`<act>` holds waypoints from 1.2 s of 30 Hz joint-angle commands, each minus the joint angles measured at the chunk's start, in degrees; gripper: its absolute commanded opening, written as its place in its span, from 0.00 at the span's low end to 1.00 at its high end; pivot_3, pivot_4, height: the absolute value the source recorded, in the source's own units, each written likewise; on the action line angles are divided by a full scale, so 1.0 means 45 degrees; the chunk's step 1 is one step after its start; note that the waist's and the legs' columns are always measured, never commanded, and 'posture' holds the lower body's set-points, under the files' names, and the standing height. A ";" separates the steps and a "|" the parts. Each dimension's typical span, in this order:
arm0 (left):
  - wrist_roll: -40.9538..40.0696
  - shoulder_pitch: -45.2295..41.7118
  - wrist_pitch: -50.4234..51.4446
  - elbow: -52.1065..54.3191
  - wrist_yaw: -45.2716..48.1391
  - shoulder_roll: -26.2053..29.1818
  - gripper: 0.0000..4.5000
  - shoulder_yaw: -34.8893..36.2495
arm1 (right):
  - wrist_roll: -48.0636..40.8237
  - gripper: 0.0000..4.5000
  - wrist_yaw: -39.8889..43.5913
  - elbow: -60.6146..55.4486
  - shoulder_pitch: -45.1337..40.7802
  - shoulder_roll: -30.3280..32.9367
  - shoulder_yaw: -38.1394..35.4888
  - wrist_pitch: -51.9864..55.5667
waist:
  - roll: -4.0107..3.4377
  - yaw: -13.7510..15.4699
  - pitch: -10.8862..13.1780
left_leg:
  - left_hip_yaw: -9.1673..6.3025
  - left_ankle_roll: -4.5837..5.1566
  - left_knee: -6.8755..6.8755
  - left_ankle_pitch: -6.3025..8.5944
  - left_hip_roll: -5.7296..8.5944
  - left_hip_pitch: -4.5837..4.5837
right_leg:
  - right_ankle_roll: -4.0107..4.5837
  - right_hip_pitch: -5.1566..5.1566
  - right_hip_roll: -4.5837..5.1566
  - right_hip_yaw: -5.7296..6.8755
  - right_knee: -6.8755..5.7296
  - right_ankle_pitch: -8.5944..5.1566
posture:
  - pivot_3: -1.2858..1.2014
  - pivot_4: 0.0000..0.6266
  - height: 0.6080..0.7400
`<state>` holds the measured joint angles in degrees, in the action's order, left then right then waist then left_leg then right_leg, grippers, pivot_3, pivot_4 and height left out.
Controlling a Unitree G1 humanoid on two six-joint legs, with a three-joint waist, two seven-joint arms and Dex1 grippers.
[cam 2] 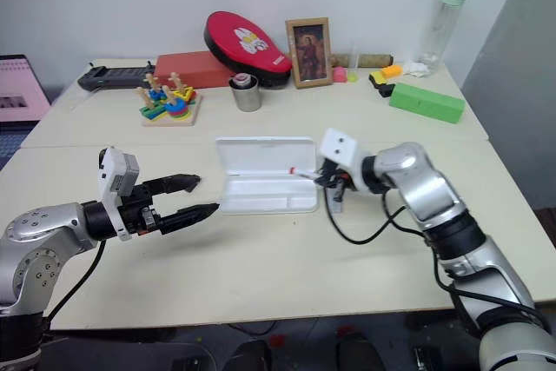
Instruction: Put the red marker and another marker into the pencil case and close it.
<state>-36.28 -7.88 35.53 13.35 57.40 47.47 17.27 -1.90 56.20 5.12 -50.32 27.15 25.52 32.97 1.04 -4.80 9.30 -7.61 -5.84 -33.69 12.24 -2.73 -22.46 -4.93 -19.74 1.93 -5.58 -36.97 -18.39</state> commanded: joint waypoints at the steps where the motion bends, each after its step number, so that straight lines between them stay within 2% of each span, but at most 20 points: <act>1: -0.0321 0.0327 -0.0011 0.0556 -0.0010 0.0326 1.00 0.0844 | 0.0843 0.06 -0.0217 0.1838 -0.1186 -0.1013 0.0551 -0.1555 | 0.0001 0.0109 0.0001 | -0.0004 -0.0005 -0.0002 -0.0003 0.0000 -0.0003 | 0.0000 -0.0022 0.0001 0.0004 0.0001 0.0001 | 0.52 0.24 1.00; 6: -0.0482 0.0767 0.0085 0.0893 -0.0215 0.0342 1.00 0.1232 | 0.1517 0.06 -0.0500 0.4869 -0.2227 -0.2523 0.0778 -0.3178 | 0.0020 0.0276 0.0000 | 0.0001 -0.0008 -0.0001 -0.0002 0.0001 -0.0015 | 0.0007 -0.0046 0.0004 0.0007 -0.0009 0.0005 | 0.52 0.24 1.00; 14: -0.0652 0.0883 0.0212 0.1313 -0.0604 0.0262 1.00 0.1219 | 0.2165 0.06 -0.0385 0.7297 -0.2635 -0.3543 0.0691 -0.4771 | 0.0009 0.0307 0.0006 | 0.0000 -0.0006 0.0013 -0.0001 0.0001 -0.0017 | 0.0018 -0.0062 0.0003 0.0010 -0.0024 0.0000 | 0.52 0.24 1.00; 16: -0.0656 0.0879 0.0226 0.1350 -0.0639 0.0247 1.00 0.1205 | 0.2191 0.22 -0.0392 0.7505 -0.2739 -0.3673 0.0491 -0.4897 | 0.0008 0.0306 0.0007 | -0.0001 -0.0006 0.0013 -0.0002 0.0000 -0.0015 | 0.0018 -0.0064 0.0002 0.0010 -0.0027 0.0000 | 0.52 0.24 1.00; 23: -0.0654 0.0565 0.0213 0.1267 -0.0701 0.0218 1.00 0.0969 | 0.2078 0.63 -0.0223 0.7352 -0.2926 -0.3745 0.0004 -0.4707 | 0.0010 0.0309 0.0006 | -0.0004 -0.0006 0.0013 -0.0002 0.0000 -0.0012 | 0.0018 -0.0064 0.0001 0.0010 -0.0035 0.0001 | 0.52 0.24 1.00; 26: -0.0642 0.0357 0.0188 0.1228 -0.0662 0.0174 1.00 0.0794 | 0.1863 0.79 0.0171 0.6456 -0.2714 -0.3505 -0.0226 -0.4303 | 0.0006 0.0327 0.0008 | -0.0003 -0.0007 0.0012 -0.0002 0.0001 -0.0015 | 0.0018 -0.0063 0.0001 0.0010 -0.0032 0.0001 | 0.52 0.24 1.00; 29: -0.0629 0.0032 0.0192 0.1191 -0.0614 0.0098 1.00 0.0448 | 0.1304 0.98 0.0771 0.4396 -0.2057 -0.2905 -0.0711 -0.3041 | 0.0006 0.0350 0.0008 | -0.0004 -0.0006 0.0013 -0.0002 0.0001 -0.0018 | 0.0018 -0.0061 0.0000 0.0011 -0.0035 0.0001 | 0.52 0.24 1.00; 33: -0.0635 -0.0480 0.0193 0.1259 -0.0440 -0.0076 1.00 -0.0314 | 0.0599 1.00 0.0681 0.1334 -0.0544 -0.1718 -0.1766 -0.0658 | 0.0010 0.0437 0.0005 | 0.0002 -0.0007 0.0009 -0.0001 0.0002 -0.0025 | 0.0017 -0.0044 0.0003 0.0010 -0.0025 0.0001 | 0.52 0.24 1.00; 36: -0.0579 -0.0903 0.0114 0.1133 -0.0215 -0.0185 1.00 -0.0860 | 0.0699 1.00 -0.0677 -0.0101 0.0503 -0.1038 -0.2888 0.1644 | 0.0021 0.0483 -0.0001 | -0.0011 -0.0008 -0.0001 -0.0002 0.0003 -0.0050 | 0.0018 -0.0025 0.0003 0.0024 -0.0024 0.0001 | 0.52 0.24 1.00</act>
<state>-38.27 -10.27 36.97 17.47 55.49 46.78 14.31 1.45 57.35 9.80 -49.01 20.94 17.19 33.54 1.14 -2.63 9.29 -7.65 -5.87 -33.69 12.23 -2.71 -22.69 -4.86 -19.81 1.95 -5.48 -37.09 -18.39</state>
